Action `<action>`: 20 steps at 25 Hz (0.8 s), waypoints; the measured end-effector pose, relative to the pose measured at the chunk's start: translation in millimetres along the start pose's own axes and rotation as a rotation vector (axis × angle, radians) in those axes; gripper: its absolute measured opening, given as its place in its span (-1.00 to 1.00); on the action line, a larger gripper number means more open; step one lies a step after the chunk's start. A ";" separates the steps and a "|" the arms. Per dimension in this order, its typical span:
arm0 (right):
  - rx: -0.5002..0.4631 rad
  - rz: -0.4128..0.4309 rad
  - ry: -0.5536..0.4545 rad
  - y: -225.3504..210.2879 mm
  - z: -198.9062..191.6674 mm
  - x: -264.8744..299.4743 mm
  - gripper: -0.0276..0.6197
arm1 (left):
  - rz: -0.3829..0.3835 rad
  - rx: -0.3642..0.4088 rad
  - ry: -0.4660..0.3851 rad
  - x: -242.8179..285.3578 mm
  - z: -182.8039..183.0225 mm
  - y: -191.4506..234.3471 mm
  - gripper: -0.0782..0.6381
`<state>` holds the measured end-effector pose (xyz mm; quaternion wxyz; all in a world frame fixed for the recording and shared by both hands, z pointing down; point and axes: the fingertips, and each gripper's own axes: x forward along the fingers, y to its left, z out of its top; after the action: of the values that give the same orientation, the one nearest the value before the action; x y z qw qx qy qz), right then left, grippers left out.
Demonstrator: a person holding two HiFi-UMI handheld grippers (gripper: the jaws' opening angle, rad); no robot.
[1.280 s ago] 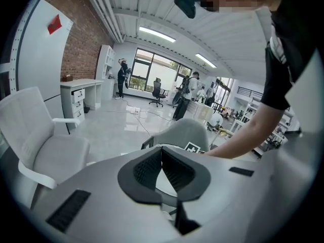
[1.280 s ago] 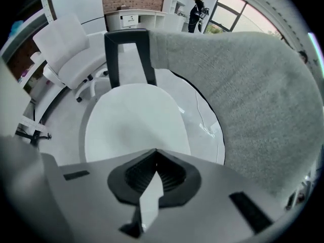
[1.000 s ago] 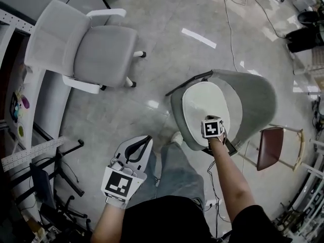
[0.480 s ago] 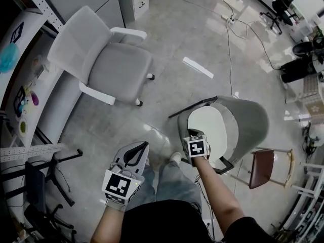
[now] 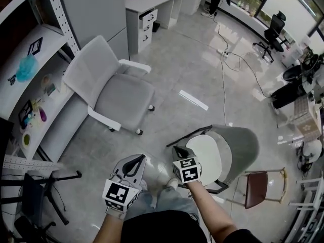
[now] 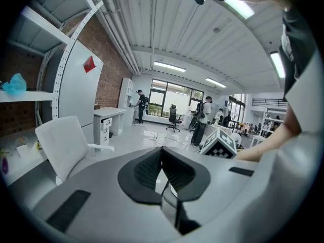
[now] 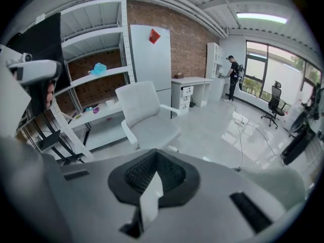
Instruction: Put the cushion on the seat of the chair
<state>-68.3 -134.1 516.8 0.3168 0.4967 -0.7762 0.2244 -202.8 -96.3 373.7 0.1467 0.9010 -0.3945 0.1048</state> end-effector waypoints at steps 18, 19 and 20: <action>-0.112 0.068 -0.485 27.9 180.3 -123.7 -0.89 | -0.106 0.075 -0.109 19.7 82.1 -18.7 -0.75; -0.112 0.069 -0.504 26.2 184.7 -130.9 -0.89 | -0.111 0.083 -0.116 21.6 88.2 -21.2 -0.75; -0.114 0.069 -0.523 23.8 188.8 -138.1 -0.89 | -0.117 0.090 -0.125 23.7 94.6 -23.7 -0.75</action>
<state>-98.5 -162.7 285.4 0.1251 0.4924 -0.8596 0.0549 -162.5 -129.9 288.1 0.0869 0.9330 -0.3445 0.0571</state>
